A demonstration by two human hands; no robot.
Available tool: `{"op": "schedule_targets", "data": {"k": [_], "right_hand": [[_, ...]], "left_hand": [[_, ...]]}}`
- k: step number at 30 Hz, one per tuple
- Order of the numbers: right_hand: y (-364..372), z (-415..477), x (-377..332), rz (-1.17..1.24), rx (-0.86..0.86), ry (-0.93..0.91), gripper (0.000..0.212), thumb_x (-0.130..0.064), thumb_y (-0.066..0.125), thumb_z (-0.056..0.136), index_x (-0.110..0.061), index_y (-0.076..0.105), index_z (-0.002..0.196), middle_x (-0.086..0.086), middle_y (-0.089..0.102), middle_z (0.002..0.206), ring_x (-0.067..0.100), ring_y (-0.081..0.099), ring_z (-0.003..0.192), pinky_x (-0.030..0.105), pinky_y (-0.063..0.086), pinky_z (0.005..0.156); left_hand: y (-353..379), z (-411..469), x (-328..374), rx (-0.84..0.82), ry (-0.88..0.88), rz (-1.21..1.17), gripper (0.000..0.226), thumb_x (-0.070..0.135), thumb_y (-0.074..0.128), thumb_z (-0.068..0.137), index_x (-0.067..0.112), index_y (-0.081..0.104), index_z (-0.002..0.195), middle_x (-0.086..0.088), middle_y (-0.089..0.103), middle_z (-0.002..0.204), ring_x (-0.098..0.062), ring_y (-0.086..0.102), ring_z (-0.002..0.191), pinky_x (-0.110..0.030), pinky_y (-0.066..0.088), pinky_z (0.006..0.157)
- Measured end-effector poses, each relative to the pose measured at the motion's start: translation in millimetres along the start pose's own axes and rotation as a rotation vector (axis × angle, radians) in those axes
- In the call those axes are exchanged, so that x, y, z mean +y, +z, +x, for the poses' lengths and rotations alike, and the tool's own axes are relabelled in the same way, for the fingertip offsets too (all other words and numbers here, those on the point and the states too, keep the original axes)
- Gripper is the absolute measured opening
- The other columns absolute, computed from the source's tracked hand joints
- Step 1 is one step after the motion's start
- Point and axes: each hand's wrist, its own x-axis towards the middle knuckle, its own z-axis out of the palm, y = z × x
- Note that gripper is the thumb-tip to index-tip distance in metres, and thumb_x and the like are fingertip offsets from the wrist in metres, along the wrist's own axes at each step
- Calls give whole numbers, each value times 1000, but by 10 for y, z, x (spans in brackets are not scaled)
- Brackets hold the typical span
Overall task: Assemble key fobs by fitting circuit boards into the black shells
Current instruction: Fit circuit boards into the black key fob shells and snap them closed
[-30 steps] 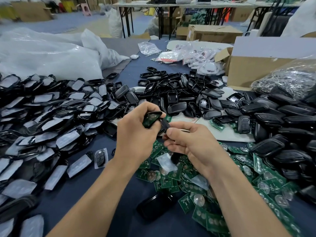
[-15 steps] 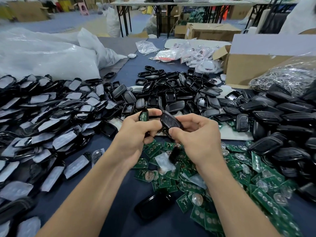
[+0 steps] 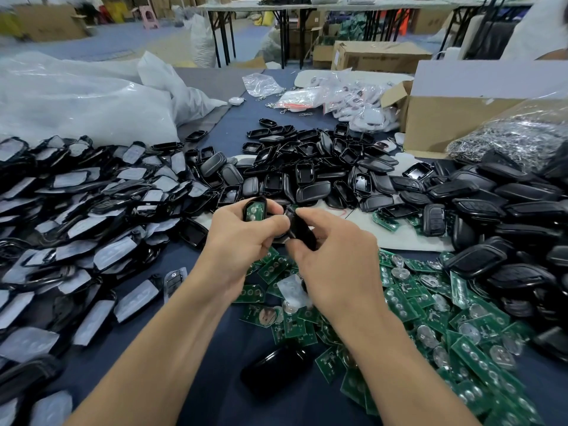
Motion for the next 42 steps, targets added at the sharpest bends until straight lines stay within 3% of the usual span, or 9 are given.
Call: {"op": "schedule_targets", "data": {"k": [3,7,10,12,17,21,26,34,42], "right_hand": [[-27,63,66,208,-23,117,38,-13,84,80,-29,78,114,-15,79,99,-2,73,90,21,59,87],[-58,141,78,907,-157,412,28,5,77,84,-11,77,106,7,81,97,20,78,86,27,62,73],[-101,182,101,1231,-253,556,30,2,74,79,0,72,110,16,78,96,25,77,83,32,64,74],[-114,190,108,1314,-280,578,37,-4,74,70,1,73,106,16,78,91,25,76,79,32,64,72],[-53,175,136,1126,-206,467,28,11,74,79,-5,75,103,12,80,95,22,77,82,27,62,70],[-4,141,132,954,-97,292,32,17,75,79,-6,75,101,10,81,92,24,78,80,27,62,65],[50,143,185,826,-25,236,37,10,80,72,-12,79,101,6,81,94,26,78,90,36,64,70],[17,177,204,549,72,153,40,-12,90,61,-39,81,90,-15,79,88,3,76,90,35,62,86],[13,199,249,669,18,224,38,-1,89,65,-25,82,92,-4,81,91,13,77,92,36,63,83]], "left_hand": [[31,-28,-4,-70,-44,-1,27,11,78,87,27,73,66,0,52,64,-9,42,52,-16,32,43],[28,-35,70,-178,-173,-297,30,42,63,95,16,69,83,-5,65,84,-9,49,60,-19,36,45],[-36,3,111,-183,-271,-540,34,23,32,105,8,62,100,-8,65,86,-14,50,67,-22,42,51],[-41,18,105,-91,-258,-482,35,14,30,106,7,64,105,-6,69,82,-16,57,71,-25,49,59],[36,-13,69,33,-74,-88,32,2,55,99,18,81,93,-6,81,96,-19,78,83,-24,60,65],[60,-32,20,69,34,-58,42,-6,65,93,32,81,103,-3,81,92,-17,79,82,-26,62,65],[144,-53,-32,13,97,-5,46,-13,64,90,26,78,111,-3,82,93,-23,80,84,-32,64,65],[170,-43,-59,-138,8,-62,45,-14,53,97,18,73,123,-4,80,109,-15,75,91,-31,62,78],[123,-28,-56,27,40,42,40,-9,63,94,24,78,109,5,81,97,-11,77,85,-24,60,66]]}}
